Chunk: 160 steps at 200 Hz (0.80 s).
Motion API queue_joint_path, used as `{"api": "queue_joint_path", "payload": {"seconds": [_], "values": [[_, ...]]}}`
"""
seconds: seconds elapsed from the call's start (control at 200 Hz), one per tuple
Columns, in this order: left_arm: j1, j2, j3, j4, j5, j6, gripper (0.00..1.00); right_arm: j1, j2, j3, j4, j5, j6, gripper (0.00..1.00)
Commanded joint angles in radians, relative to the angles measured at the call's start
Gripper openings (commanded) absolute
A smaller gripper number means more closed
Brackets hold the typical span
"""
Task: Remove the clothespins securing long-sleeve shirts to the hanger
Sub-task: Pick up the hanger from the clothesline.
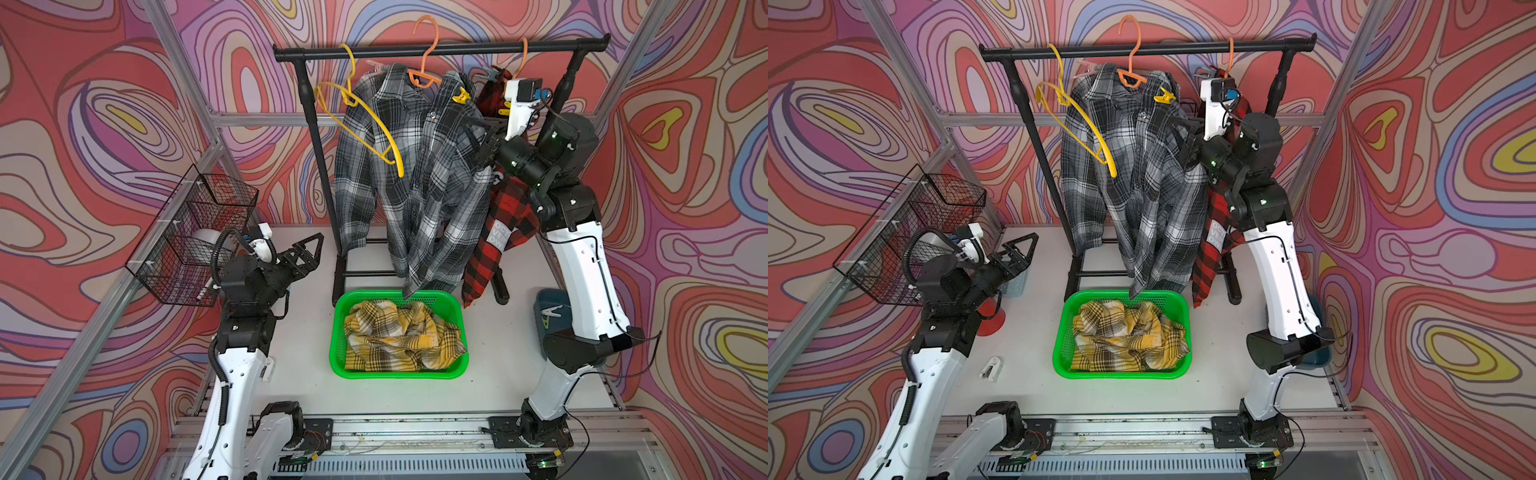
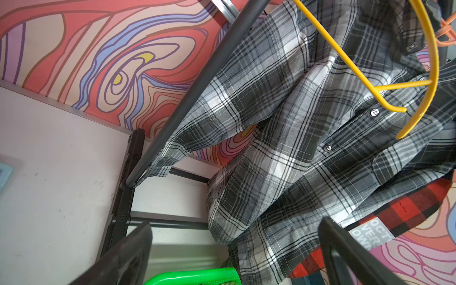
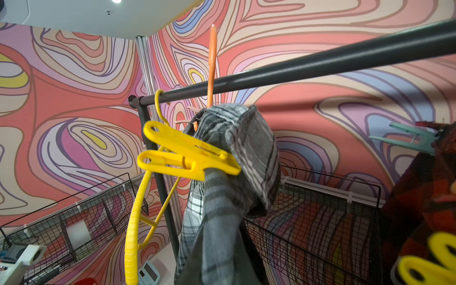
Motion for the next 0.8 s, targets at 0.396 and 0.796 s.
{"api": "queue_joint_path", "payload": {"seconds": [0.396, 0.796], "values": [[0.005, -0.001, -0.02, 0.057, 0.019, -0.029, 1.0, -0.006, -0.224, -0.281, 0.084, 0.031, -0.029, 0.0], [0.004, 0.009, -0.03, 0.035, -0.005, 0.013, 1.0, 0.024, -0.404, -0.696, 0.045, 0.037, -0.045, 0.0]]}}
